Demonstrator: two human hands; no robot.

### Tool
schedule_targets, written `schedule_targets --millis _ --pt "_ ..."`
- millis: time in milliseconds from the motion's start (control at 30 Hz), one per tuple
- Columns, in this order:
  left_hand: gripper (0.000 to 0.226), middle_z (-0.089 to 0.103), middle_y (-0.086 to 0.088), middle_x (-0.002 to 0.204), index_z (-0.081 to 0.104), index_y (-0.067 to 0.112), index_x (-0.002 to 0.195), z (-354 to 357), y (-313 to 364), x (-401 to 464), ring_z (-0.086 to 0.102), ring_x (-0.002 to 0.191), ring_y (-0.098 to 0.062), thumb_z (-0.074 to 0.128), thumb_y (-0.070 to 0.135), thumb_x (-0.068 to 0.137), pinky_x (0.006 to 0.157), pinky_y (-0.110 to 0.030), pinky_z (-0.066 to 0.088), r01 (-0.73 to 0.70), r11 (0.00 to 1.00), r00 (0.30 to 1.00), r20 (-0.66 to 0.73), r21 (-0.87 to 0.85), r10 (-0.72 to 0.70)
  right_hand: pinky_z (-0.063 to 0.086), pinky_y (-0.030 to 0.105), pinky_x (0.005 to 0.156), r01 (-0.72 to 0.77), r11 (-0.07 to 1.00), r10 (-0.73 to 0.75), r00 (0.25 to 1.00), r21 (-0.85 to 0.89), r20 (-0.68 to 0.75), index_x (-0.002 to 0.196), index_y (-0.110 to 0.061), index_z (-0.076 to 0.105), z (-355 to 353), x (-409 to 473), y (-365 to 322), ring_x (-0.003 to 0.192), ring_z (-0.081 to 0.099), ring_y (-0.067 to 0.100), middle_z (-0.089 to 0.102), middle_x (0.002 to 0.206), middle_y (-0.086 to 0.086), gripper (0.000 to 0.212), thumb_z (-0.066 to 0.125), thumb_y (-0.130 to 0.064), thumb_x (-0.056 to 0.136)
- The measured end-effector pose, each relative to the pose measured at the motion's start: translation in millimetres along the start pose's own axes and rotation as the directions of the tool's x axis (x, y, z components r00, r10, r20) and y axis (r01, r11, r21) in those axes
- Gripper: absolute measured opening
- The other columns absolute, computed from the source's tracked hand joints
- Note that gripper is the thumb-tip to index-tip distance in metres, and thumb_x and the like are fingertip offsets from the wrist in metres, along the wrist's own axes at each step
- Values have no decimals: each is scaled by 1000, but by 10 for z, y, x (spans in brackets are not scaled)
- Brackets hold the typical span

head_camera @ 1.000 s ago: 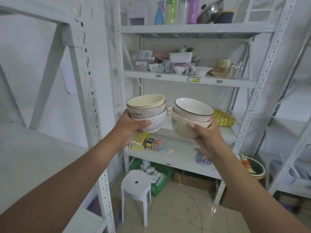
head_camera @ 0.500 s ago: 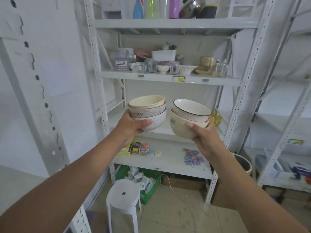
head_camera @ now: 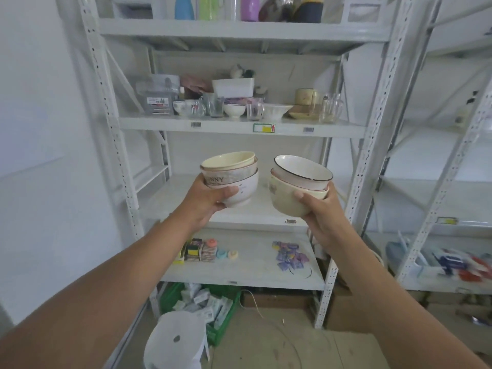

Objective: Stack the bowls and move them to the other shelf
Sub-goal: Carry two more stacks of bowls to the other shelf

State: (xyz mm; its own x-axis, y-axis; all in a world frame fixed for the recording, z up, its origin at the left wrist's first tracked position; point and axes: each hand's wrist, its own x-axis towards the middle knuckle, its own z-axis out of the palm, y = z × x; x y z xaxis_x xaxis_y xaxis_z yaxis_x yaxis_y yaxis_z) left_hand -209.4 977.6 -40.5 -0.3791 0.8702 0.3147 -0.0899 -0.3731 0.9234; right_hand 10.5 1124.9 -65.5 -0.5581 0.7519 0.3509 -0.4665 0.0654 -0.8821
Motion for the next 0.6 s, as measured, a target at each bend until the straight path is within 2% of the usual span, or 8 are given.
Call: schedule_targets --millis 100,333,500,600 --pt "94 71 -11 112 61 13 120 -37 -100 219 68 104 -25 97 31 35 75 -41 58 9 1000 1000 -11 -8 -9 42 70 107 -11 1000 11 1000 6 -26 148 -8 43 -85 192 76 134 54 42 59 143 21 111 101 -28 55" --pt "104 69 -14 115 55 7 129 -78 -294 817 68 106 -27 97 30 37 75 -40 57 -7 1000 1000 16 23 6 41 70 107 -19 1000 19 1000 9 -19 148 -8 43 -319 792 263 135 54 42 57 144 21 110 101 -26 56" --pt "91 72 -9 111 61 16 121 -132 -433 1308 69 103 -24 97 31 38 74 -38 58 -5 998 1000 12 57 4 43 68 108 -11 1000 11 1000 4 10 148 -7 45 -529 1311 390 134 54 42 58 142 22 109 100 -27 56" --pt "92 72 -9 110 61 16 121 -188 -492 1510 69 103 -25 97 31 38 73 -38 57 -4 997 1000 -1 78 5 46 63 108 -23 1000 23 999 4 25 147 -7 44 -620 1565 445 133 55 41 59 142 20 107 100 -24 57"
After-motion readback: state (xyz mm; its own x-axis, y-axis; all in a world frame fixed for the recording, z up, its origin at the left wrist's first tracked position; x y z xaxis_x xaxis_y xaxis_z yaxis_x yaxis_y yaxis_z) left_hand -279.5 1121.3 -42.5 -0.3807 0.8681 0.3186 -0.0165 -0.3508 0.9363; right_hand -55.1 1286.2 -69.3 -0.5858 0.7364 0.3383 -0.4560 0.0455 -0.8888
